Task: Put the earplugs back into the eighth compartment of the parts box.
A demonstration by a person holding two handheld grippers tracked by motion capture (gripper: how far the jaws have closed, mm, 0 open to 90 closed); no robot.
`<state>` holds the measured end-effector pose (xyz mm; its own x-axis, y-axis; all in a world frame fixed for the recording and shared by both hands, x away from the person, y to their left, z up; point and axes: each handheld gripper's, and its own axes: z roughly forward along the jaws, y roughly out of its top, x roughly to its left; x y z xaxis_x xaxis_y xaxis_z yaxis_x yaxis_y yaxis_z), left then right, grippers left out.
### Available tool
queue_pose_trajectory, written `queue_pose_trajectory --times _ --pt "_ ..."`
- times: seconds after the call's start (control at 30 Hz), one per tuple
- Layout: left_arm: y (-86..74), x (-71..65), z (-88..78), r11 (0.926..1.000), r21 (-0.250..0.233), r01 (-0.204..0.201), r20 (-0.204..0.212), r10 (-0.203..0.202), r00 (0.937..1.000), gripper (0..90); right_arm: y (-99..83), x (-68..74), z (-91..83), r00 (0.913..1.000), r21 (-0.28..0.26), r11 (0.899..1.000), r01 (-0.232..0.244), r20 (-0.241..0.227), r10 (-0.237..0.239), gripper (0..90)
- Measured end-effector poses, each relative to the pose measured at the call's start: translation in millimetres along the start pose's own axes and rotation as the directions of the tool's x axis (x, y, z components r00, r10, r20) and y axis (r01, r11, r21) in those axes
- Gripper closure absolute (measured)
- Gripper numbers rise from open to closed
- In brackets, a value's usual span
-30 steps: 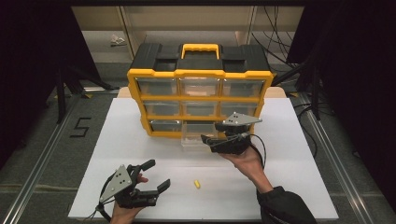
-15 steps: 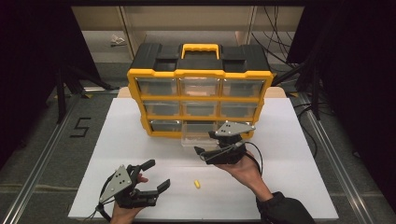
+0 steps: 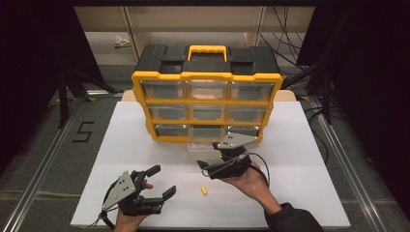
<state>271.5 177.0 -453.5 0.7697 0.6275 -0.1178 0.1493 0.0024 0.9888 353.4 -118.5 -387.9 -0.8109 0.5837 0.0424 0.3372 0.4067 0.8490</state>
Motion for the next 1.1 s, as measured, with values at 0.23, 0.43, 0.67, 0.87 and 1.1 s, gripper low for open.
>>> queue_pose_trajectory --times 0.23,0.43,0.67,0.87,1.1 --pt "-0.1 -0.2 0.1 1.0000 -0.001 -0.001 -0.001 0.001 1.0000 15.6 -4.5 5.7 5.6 0.9995 0.033 0.999 0.010 -0.032 -0.009 21.1" --pt "0.1 -0.4 -0.1 1.0000 -0.001 -0.002 -0.001 0.002 1.0000 15.6 -7.5 7.7 7.3 0.9993 0.045 0.999 0.013 -0.036 -0.012 21.1" --pt "0.3 -0.4 -0.5 1.0000 -0.002 -0.001 -0.003 0.001 1.0000 15.6 -14.2 8.8 11.2 0.9990 0.081 0.997 0.020 -0.040 -0.017 21.1" --pt "0.1 -0.4 -0.1 1.0000 0.001 -0.002 -0.007 0.002 1.0000 15.6 -21.9 9.9 18.3 0.9991 0.128 0.992 0.015 -0.041 -0.010 21.6" --pt "0.1 -0.3 -0.2 1.0000 0.000 -0.003 -0.008 0.003 1.0000 15.6 -31.4 13.6 32.4 0.9990 0.217 0.976 0.018 -0.043 -0.009 24.8"
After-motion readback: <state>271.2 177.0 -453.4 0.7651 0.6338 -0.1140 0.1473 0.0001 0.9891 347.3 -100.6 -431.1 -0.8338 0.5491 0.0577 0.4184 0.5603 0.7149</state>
